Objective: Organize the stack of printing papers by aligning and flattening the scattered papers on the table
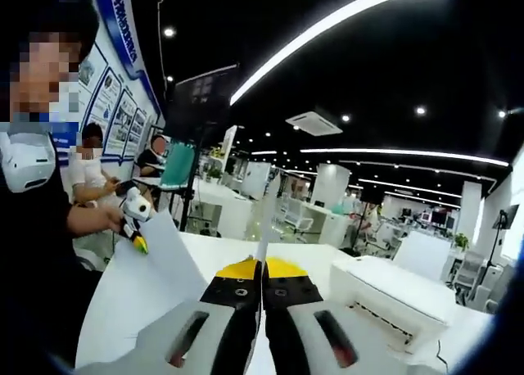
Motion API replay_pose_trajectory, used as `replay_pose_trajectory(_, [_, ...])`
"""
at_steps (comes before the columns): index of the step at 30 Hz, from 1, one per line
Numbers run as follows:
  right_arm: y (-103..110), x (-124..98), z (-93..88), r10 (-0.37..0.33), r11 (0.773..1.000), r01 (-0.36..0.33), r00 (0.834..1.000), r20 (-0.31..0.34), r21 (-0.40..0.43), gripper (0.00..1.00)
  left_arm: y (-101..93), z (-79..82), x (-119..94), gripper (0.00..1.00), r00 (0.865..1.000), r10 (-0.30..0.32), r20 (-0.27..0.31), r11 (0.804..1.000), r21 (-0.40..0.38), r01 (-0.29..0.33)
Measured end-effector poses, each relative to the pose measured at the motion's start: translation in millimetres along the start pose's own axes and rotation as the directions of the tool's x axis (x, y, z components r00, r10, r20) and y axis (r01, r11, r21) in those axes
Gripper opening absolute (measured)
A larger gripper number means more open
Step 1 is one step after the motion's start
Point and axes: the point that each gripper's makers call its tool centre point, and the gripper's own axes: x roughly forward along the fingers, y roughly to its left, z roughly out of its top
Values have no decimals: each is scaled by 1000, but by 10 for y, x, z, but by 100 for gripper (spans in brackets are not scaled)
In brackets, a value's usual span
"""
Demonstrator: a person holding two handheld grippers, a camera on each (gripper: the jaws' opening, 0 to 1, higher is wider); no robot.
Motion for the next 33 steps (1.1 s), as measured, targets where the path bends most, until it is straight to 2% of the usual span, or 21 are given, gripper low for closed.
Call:
replay_pose_trajectory(7, [185,36,128,82,996,-82,997,1,-46,0,-38,10,19,7,1000,-8,-6,1000,8,8])
replay_pose_trajectory(15, [388,165,269,175,979,-175,984,-5,-104,0,-96,21,35,7,1000,-19,-14,1000,17,19])
replay_pose_trajectory(33, [715,478,326,317,933,-323,946,-61,-161,0,-138,58,74,7,999,-39,-21,999,32,40])
